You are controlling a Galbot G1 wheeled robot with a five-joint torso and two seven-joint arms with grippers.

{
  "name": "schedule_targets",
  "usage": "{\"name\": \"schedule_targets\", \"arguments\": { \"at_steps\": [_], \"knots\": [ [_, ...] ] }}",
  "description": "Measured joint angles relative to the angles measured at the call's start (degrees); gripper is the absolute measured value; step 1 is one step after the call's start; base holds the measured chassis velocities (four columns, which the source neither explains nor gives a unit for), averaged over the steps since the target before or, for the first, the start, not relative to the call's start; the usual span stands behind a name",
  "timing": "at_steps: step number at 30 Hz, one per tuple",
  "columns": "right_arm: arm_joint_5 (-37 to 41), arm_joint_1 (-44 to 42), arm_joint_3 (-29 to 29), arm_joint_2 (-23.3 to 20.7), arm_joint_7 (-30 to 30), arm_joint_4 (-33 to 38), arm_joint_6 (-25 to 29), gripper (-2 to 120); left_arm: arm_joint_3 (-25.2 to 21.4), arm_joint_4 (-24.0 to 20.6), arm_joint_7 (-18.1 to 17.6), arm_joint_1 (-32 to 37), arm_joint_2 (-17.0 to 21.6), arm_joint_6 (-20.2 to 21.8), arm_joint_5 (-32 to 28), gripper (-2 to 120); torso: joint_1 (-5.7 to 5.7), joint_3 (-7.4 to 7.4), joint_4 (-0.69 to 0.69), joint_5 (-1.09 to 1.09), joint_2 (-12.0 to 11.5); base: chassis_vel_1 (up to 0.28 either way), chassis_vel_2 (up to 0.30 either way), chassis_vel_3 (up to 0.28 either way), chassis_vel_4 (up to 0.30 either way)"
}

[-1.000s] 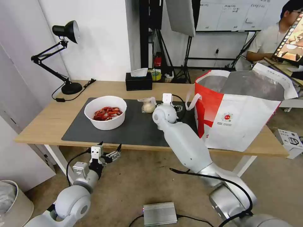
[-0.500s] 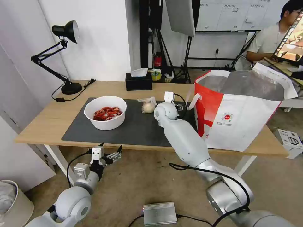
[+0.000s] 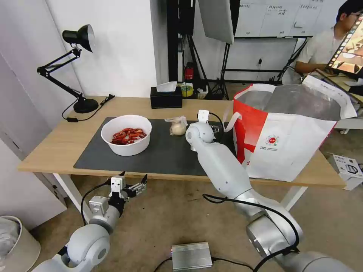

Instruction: Pick up the trash from the table and place it into the takeout bag.

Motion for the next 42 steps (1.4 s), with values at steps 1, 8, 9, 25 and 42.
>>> {"name": "schedule_targets", "arguments": {
  "at_steps": [1,8,9,25,42],
  "knots": [
    [0.2,0.0,0.1,0.0,0.0,-0.1,0.0,100,0.0,0.0,0.0,0.0,0.0,0.0,0.0,100,0.00,0.00,0.00,0.00,0.0,0.000,0.000,0.000,0.000],
    [0.8,-0.1,0.3,0.0,-0.1,-0.3,-0.2,100,0.0,0.1,0.0,0.0,-0.2,0.0,0.1,100,0.00,0.00,0.00,0.00,0.0,0.000,0.000,0.000,0.000],
    [0.8,-0.1,0.3,0.0,-0.1,-0.3,-0.2,100,0.0,0.1,0.0,0.0,-0.2,0.0,0.1,100,0.00,0.00,0.00,0.00,0.0,0.000,0.000,0.000,0.000],
    [-0.6,-0.2,1.9,-0.1,-6.9,-2.2,1.5,100,0.1,0.1,0.0,0.3,-0.8,0.0,0.7,100,0.00,0.00,0.00,0.00,0.0,0.000,0.000,0.000,0.000],
    [-1.8,0.3,3.3,-0.1,-11.4,-4.4,1.8,100,0.1,-0.4,0.0,0.5,-0.8,0.0,0.8,100,0.00,0.00,0.00,0.00,0.0,0.000,0.000,0.000,0.000]
  ]
}}
